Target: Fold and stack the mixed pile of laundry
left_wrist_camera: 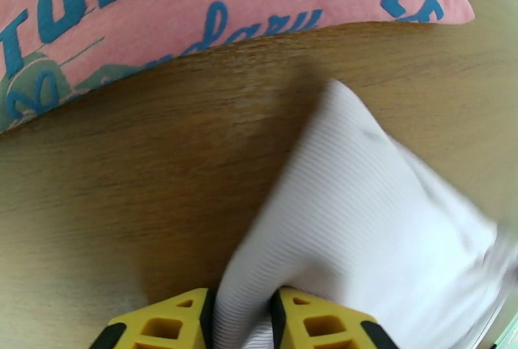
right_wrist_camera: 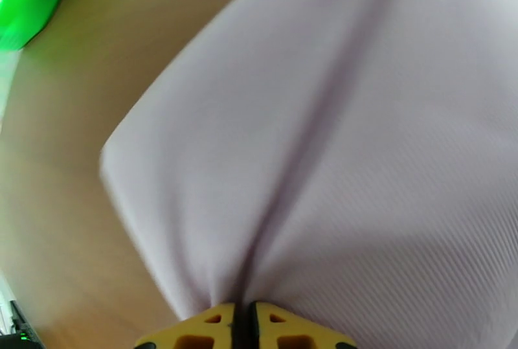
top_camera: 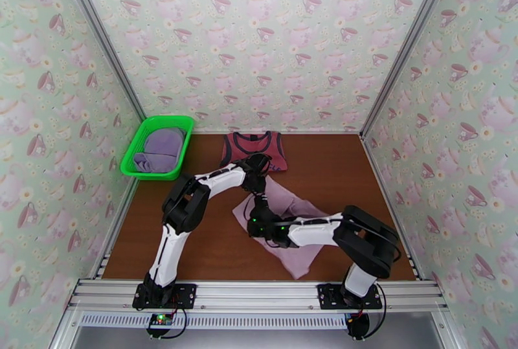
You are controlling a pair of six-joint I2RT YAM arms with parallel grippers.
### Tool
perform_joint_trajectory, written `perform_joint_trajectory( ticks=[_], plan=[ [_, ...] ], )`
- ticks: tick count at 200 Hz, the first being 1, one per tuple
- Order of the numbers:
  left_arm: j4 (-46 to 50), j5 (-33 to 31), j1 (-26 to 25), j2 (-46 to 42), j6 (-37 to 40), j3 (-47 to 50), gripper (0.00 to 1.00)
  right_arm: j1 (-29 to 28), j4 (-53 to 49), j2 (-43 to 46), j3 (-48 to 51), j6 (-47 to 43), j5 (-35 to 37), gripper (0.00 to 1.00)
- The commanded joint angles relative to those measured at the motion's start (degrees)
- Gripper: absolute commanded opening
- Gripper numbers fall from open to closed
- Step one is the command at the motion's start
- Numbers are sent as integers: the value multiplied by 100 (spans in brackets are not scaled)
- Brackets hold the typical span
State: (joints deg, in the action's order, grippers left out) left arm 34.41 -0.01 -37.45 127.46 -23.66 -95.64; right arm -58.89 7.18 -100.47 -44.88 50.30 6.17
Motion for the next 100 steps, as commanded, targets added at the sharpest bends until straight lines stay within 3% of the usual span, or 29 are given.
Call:
perform_joint_trajectory(
  ticks=[1,34,44,70,100],
  plan=[
    [-408,400,2,374,240,169,32,-113,-371,-563,-258,309,-294,19],
    [-492,288,24,-120,434,278,33,-105,-1272,-300,-966,-318,116,26],
    [-482,77,41,-483,458,378,39,-105,-1665,-28,-1084,-537,288,29],
    [-213,-719,79,-1644,520,583,67,-6,-2759,1108,-1156,-1044,722,37],
    [635,-1447,191,-2556,348,704,69,777,-3441,2299,-805,-1538,459,38]
  ],
)
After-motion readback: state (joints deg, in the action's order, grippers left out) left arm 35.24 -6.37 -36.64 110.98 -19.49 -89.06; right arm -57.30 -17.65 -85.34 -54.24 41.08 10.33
